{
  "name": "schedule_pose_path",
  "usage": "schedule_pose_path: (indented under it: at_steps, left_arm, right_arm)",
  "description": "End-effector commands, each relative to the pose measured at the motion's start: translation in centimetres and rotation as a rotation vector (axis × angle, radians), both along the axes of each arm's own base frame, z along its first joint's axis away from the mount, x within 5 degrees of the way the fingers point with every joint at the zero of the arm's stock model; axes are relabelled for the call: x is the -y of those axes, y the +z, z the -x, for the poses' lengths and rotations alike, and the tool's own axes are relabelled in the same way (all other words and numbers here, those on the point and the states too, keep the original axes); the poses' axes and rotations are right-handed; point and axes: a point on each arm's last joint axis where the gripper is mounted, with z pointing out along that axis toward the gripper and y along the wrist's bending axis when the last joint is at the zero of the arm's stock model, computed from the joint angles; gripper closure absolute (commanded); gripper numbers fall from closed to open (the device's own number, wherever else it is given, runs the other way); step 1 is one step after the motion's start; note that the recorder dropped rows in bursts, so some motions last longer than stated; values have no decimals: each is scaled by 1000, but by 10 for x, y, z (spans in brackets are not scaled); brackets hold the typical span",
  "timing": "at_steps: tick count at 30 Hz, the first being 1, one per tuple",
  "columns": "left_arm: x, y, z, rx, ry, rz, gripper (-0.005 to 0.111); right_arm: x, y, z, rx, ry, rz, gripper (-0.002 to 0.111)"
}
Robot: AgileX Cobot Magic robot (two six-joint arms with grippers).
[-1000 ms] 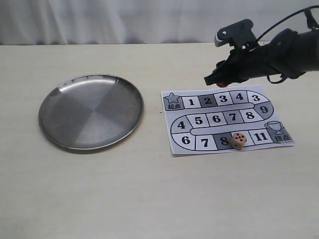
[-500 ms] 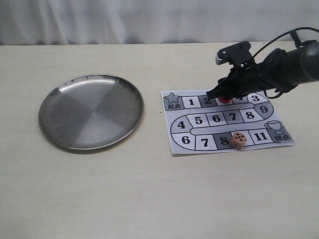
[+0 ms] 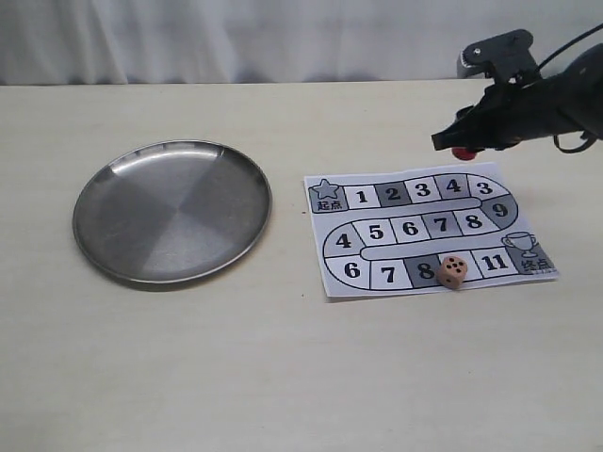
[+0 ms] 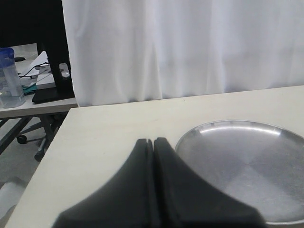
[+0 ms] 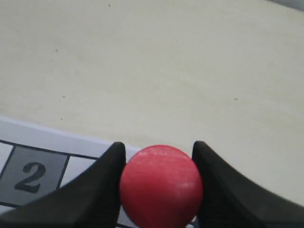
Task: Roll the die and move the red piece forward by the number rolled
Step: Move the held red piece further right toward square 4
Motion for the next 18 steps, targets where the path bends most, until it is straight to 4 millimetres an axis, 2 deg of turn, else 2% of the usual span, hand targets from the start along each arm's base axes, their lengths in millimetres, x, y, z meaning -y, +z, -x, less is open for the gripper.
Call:
schedule_pose_path:
  at_steps: [1,5,10,12,15,18]
  left_arm:
    - [1,1,0,12,-9,-6,107]
    - [1,1,0,12,-9,-6,107]
    - [1,1,0,12,-9,-6,107]
    - [1,1,0,12,-9,-6,107]
    - [1,1,0,12,-9,-6,107]
    - [1,1,0,12,-9,-6,107]
  right_arm:
    - [0,-33,-2,-82,0,2,104]
    - [0,-63,-2,-152,-1,4,104]
    - [0,-63,-2,-154,0,4,104]
    - [0,-55,-2,-137,1,2,104]
    - [0,-30,-1,-79,3,-1,104]
    - [5,25,4,54,-7,-3,104]
